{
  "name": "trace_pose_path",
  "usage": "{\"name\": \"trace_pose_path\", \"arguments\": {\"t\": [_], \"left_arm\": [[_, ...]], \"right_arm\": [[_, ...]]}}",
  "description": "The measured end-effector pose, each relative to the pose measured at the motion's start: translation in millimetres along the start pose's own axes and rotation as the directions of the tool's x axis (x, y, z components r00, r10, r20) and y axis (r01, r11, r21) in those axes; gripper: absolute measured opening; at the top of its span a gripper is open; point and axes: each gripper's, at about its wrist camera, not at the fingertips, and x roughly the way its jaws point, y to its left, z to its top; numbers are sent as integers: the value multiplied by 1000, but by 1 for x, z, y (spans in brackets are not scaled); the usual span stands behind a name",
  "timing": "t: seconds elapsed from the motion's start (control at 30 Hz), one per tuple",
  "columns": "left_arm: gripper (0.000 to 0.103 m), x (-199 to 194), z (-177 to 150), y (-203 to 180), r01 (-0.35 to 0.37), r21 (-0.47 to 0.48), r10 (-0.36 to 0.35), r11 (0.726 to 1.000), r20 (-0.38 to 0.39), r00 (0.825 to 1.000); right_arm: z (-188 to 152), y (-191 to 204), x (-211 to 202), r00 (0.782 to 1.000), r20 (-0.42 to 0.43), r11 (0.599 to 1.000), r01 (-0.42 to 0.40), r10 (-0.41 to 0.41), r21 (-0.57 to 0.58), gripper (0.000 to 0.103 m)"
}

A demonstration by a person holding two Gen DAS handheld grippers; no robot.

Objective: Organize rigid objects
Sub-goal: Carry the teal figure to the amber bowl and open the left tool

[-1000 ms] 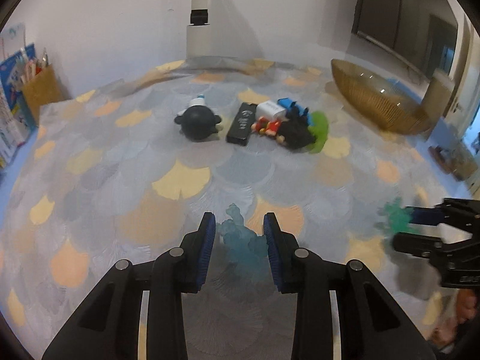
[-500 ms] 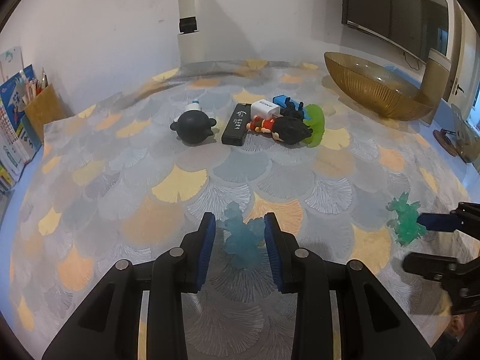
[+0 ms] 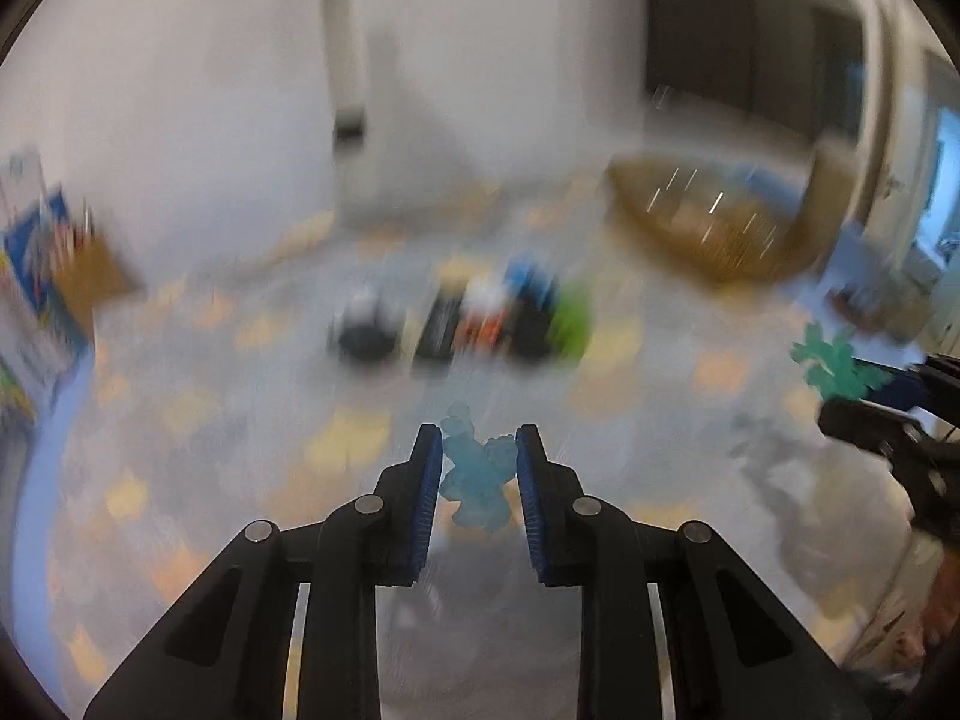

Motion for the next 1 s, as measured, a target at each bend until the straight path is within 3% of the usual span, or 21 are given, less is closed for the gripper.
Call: {"name": "trace_pose_path", "arguments": {"t": [0.13,0.27,0.43,0.53,0.67,0.77,0.83,0.87,0.9,1.0], "left_arm": [[22,-40,70,-31,36,65,-45,997,151,987],[22,-35,124,-61,148,90,-162,985,170,972],[22,23,159,-98,313,49,-316,949,74,946],[22,69,163,-115,412,1,-412,911,-21,911],[22,109,158,-134,464,-50,-466,885,-102,879],[23,118,160,-141,456,-46,-458,889,-107,882],[44,121,163,-143,456,-50,-459,889,-113,881],[68,122,163,-140,463,-64,-467,884,-114,877],[79,119,163,-135,454,-83,-461,887,-96,882],[79,108,159,-116,424,-97,-430,900,-49,902]], "right_arm": [[38,-54,-40,991,110,994,71,-79,80,32],[72,-113,-58,980,159,976,85,-117,198,32],[93,-173,-42,988,119,938,56,-103,343,32],[94,-195,-18,992,41,914,91,-116,396,32],[84,-217,20,993,-87,884,110,-79,453,32],[81,-221,31,992,-108,879,114,-72,463,32],[84,-222,35,989,-116,880,132,-88,457,34],[85,-223,38,989,-122,881,135,-89,454,43],[84,-224,41,985,-145,879,150,-94,453,48],[78,-228,35,982,-146,866,173,-117,469,51]]}}
